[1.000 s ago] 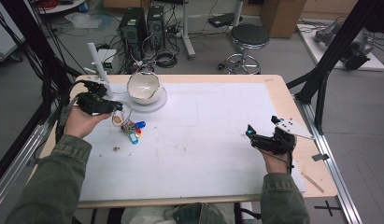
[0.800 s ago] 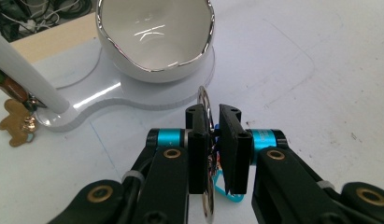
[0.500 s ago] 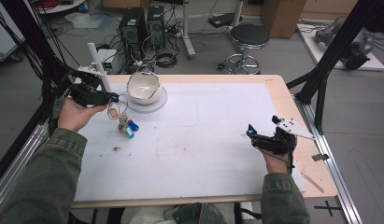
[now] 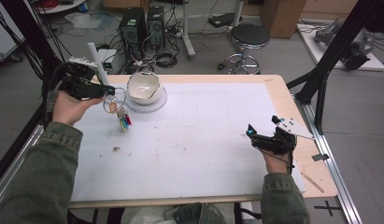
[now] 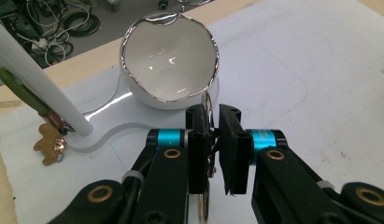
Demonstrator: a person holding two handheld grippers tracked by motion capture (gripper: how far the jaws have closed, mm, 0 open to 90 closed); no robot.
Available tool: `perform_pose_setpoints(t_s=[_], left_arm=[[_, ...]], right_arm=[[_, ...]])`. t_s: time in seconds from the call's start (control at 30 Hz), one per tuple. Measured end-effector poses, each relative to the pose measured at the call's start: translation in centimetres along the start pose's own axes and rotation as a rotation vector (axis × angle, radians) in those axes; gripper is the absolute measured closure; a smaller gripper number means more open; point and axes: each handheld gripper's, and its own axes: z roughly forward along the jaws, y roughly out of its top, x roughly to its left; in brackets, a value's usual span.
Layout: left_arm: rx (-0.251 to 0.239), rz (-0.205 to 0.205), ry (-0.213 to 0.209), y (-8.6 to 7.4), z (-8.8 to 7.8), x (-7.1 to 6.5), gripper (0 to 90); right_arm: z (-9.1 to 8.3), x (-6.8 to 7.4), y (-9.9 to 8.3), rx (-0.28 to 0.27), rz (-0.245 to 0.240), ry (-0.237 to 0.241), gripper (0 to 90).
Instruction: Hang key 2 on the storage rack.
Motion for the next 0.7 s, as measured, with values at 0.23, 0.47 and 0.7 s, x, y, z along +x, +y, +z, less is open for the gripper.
perform_pose_setpoints(t_s=[0.23,0.47,0.7], left_arm=[[-0.007,-0.004,0.011,0.5,-0.7,0.7,82.0],[-0.02,-0.016,0.02,0.9,-1.4,1.3,82.1],[-0.039,-0.04,0.03,1.0,-2.2,2.4,82.0]], right_arm=[[0.0,0.0,0.0,-0.002,-0.003,-0.001,0.5],[0.0,-0.1,0.0,-0.001,-0.002,0.0,0.5],[0.0,0.0,0.0,0.0,0.0,0.002,0.5]])
